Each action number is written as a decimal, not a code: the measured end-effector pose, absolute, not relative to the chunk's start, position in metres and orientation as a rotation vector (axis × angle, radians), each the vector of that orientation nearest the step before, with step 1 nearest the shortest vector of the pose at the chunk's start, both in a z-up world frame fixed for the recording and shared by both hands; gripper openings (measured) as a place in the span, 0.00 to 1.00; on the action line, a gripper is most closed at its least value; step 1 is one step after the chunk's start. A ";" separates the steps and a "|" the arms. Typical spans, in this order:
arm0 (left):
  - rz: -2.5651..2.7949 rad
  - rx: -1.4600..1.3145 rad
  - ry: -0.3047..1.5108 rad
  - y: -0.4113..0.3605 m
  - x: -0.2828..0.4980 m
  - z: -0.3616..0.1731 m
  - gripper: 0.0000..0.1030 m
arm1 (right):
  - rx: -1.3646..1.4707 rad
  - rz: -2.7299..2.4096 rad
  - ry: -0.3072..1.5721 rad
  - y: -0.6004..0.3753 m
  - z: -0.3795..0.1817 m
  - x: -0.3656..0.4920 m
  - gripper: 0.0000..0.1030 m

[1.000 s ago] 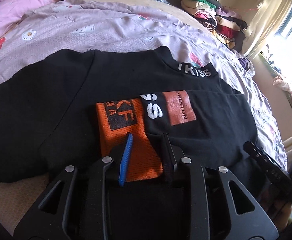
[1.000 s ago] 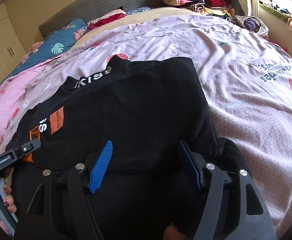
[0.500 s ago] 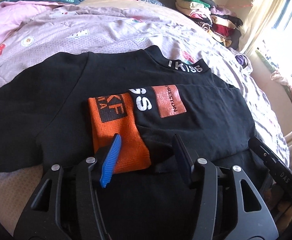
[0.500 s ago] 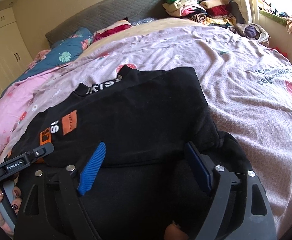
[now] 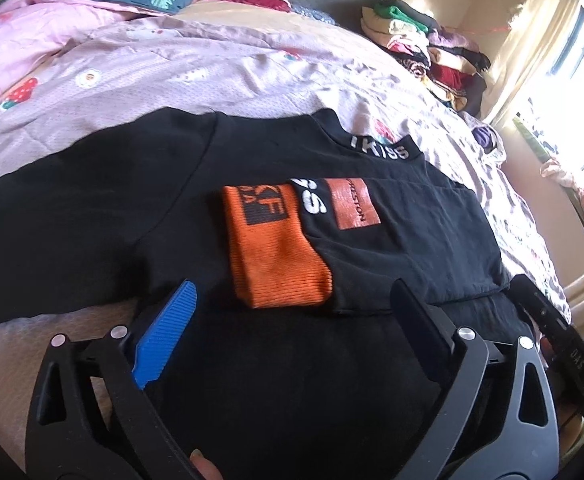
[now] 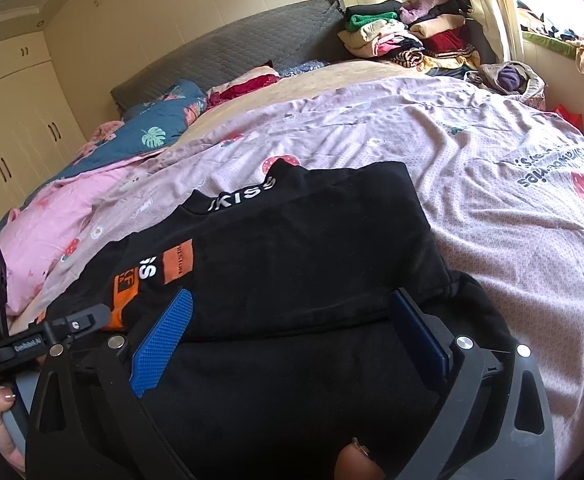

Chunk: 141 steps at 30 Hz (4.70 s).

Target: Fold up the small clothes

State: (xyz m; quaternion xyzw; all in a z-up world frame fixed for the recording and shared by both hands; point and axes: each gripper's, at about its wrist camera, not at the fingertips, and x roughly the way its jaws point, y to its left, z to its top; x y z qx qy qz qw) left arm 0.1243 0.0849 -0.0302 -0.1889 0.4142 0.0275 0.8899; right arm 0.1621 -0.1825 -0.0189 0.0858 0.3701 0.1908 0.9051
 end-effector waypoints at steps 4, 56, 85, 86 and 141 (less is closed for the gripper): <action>0.074 -0.398 0.841 0.094 0.115 -0.024 0.91 | 0.126 0.397 0.733 -0.170 -0.007 0.151 0.95; 0.485 -0.604 0.816 0.282 -0.022 -0.046 0.91 | -0.277 0.700 0.719 0.031 0.013 0.062 0.96; 0.526 -0.712 0.504 0.321 -0.032 0.013 0.07 | -0.091 0.589 0.749 -0.033 0.005 0.085 0.96; 0.512 -0.706 0.494 0.317 -0.030 0.019 0.07 | -0.084 0.584 0.747 -0.035 0.006 0.086 0.96; -0.087 -0.417 0.488 0.047 0.137 0.107 0.03 | 0.195 0.254 0.705 -0.217 0.012 0.134 0.96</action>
